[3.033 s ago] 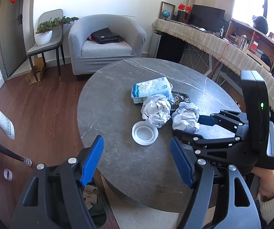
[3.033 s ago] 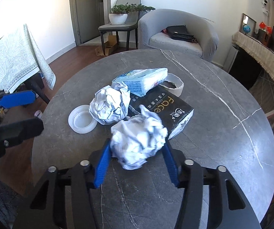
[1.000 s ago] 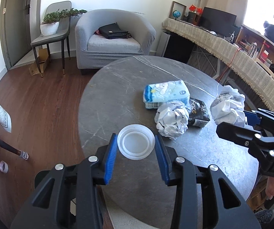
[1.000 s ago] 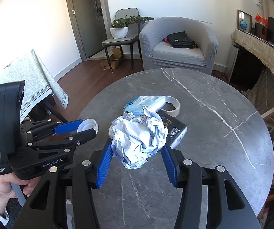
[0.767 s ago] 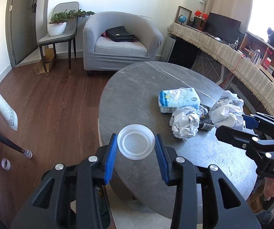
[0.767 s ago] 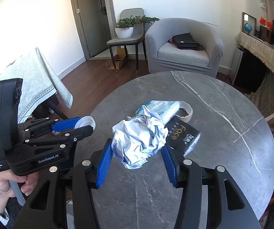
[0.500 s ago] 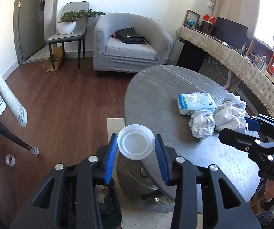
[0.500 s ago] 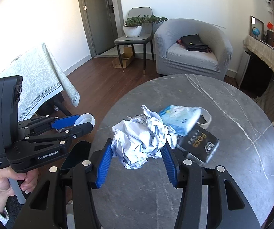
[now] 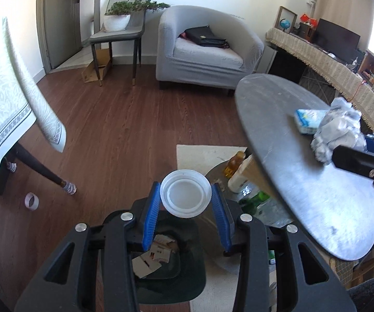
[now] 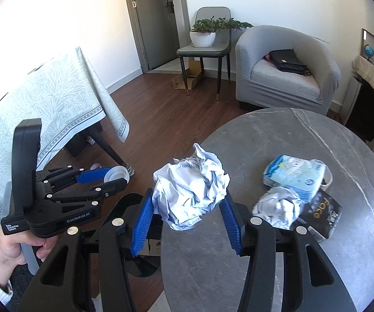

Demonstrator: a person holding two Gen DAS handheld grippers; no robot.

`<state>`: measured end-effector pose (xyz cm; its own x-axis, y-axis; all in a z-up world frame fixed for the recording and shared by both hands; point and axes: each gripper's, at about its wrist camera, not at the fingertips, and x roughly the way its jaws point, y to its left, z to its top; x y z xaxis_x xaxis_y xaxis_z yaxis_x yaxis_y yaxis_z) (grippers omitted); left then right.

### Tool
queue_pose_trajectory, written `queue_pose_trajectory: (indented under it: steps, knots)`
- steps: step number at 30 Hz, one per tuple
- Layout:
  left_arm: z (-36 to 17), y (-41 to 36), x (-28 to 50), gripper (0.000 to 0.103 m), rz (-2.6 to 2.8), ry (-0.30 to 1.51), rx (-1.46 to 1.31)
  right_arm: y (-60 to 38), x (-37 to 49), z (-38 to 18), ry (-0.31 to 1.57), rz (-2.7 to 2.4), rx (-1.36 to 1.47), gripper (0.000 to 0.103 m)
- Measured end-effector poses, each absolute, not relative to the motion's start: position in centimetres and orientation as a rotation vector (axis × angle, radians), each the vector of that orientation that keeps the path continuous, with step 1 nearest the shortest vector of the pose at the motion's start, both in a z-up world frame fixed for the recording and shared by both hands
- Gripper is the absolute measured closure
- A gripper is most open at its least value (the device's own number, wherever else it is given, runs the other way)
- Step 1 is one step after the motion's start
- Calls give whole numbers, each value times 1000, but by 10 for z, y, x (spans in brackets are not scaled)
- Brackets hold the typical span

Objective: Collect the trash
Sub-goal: 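Carry the cap and crumpled paper over the green bin, then open the left gripper to drop the white cap into the bin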

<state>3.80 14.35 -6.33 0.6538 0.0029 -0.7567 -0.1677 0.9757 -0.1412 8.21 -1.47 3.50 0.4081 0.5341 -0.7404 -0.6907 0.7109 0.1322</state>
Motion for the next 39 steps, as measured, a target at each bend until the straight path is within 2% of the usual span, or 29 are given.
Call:
queue_pose_trajectory:
  steps: [35,39]
  knots:
    - [-236,196,6,61,172,1342,-208,86,80,-16,965,875,-298,52]
    - [-240,193,2,56,153,1353,-195,97,80,-27,992,881,-308,52]
